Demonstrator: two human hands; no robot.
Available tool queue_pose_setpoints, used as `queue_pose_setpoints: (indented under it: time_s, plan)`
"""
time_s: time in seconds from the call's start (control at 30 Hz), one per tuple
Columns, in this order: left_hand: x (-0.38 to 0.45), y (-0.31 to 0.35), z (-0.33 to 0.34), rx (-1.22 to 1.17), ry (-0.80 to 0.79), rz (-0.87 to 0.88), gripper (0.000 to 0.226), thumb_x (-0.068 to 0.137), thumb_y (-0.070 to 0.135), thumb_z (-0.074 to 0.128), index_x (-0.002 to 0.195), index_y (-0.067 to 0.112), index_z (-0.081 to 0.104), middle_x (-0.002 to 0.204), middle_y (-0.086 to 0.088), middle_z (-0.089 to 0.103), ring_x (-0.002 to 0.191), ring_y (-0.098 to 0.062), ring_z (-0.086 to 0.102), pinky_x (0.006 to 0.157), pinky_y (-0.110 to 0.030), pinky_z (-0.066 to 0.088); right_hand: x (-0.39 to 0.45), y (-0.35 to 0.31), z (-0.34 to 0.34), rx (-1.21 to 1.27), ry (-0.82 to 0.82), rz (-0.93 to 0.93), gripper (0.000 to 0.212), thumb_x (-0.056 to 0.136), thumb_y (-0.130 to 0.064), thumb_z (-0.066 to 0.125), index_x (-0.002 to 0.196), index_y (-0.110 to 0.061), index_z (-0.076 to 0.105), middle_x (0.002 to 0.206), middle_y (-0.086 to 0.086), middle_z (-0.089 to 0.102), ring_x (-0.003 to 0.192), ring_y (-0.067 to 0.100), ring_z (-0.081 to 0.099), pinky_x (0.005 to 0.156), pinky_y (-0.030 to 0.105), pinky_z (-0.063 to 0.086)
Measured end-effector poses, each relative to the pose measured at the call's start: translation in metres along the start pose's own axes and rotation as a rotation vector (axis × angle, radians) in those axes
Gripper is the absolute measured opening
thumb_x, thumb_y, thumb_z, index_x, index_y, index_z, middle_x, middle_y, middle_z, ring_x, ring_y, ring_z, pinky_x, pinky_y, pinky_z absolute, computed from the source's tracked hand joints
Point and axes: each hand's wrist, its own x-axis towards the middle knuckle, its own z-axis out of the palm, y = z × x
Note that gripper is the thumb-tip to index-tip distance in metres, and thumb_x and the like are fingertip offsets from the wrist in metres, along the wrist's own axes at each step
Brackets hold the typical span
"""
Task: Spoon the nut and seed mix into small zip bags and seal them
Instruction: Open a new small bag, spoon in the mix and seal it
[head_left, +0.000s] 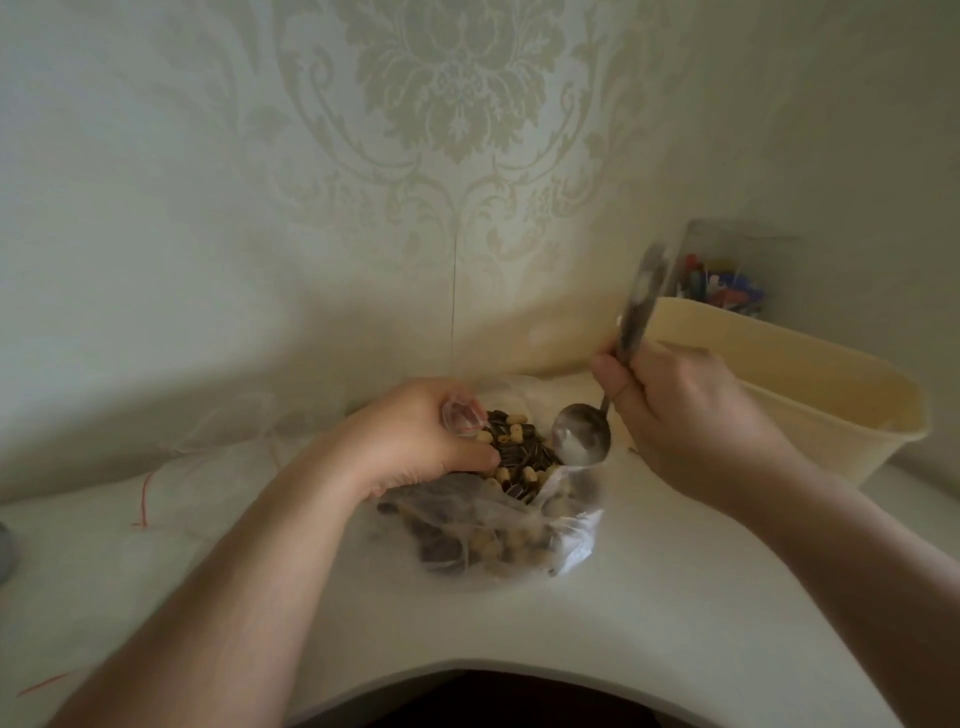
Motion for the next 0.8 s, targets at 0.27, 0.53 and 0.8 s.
queue_pose_setpoints:
  time_s: [0.27,0.53,0.8]
  plan:
    - [0.001,0.001,0.003,-0.014,-0.049,-0.008,0.036,0.072,0.04,0.093,0.1,0.037,0.07,0.104,0.014,0.073,0.099,-0.006,0.069,0.093,-0.033,0.057,0.0,0.01,0.016,0.113,-0.043,-0.01,0.014,0.106,-0.027,0.051,0.104,-0.033,0.064,0.085,-0.021,0.061,0.084,-0.008,0.061,0.068,0.006,0.043]
    - [0.0,0.0,0.012,-0.06,-0.095,-0.029,0.038,0.069,0.028,0.093,0.098,0.035,0.069,0.098,0.012,0.073,0.095,-0.011,0.069,0.089,-0.037,0.06,-0.008,0.044,0.031,-0.084,-0.037,-0.197,0.027,0.1,-0.004,0.066,0.121,-0.019,0.073,0.11,-0.004,0.07,0.089,0.013,0.065,0.073,0.032,0.057]
    - [-0.003,0.02,0.05,-0.161,-0.072,0.066,0.041,0.073,0.032,0.091,0.101,0.038,0.062,0.095,0.017,0.071,0.087,-0.001,0.068,0.072,-0.022,0.053,-0.006,0.032,0.025,-0.097,-0.057,-0.038,0.034,0.109,-0.039,0.038,0.097,-0.021,0.064,0.084,-0.007,0.061,0.072,0.016,0.058,0.066,0.042,0.053]
